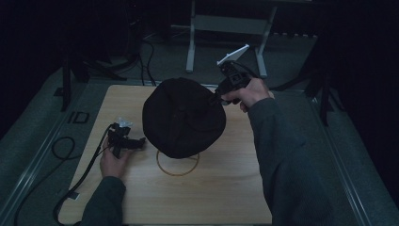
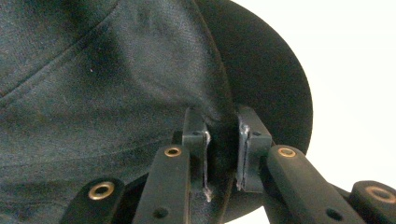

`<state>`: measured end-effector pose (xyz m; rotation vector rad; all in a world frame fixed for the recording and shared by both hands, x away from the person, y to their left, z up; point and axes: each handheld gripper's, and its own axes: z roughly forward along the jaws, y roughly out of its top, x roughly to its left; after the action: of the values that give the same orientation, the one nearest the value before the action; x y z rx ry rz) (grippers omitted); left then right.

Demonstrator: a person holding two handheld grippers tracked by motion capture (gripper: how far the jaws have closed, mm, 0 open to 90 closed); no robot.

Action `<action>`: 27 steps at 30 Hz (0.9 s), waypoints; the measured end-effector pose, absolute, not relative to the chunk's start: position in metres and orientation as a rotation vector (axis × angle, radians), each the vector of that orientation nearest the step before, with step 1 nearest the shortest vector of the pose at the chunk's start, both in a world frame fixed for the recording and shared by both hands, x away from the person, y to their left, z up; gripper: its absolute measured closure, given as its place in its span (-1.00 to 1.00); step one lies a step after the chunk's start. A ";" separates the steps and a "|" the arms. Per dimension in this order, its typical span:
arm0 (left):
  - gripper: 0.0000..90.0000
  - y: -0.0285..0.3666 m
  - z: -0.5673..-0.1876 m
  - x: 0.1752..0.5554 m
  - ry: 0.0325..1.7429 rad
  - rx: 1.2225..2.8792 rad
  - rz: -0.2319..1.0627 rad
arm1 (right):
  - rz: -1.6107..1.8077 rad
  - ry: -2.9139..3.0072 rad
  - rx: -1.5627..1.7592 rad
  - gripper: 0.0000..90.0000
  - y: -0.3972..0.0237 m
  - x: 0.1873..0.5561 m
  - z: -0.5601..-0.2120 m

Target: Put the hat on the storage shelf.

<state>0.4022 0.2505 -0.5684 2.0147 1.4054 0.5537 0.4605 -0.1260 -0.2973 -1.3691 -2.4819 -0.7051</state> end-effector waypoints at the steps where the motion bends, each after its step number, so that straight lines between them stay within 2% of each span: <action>1: -0.95 0.251 -0.568 0.402 1.405 2.016 0.555 | -0.704 -2.487 -1.367 0.71 -0.125 0.460 -0.297; 27: -0.95 0.250 -0.568 0.402 1.405 2.014 0.551 | -0.647 -2.539 -1.367 0.69 -0.106 0.459 -0.312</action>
<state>0.4022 0.2504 -0.5685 2.0138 1.4050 0.5505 0.4586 -0.1057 -0.3124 -1.3671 -2.5392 -0.6469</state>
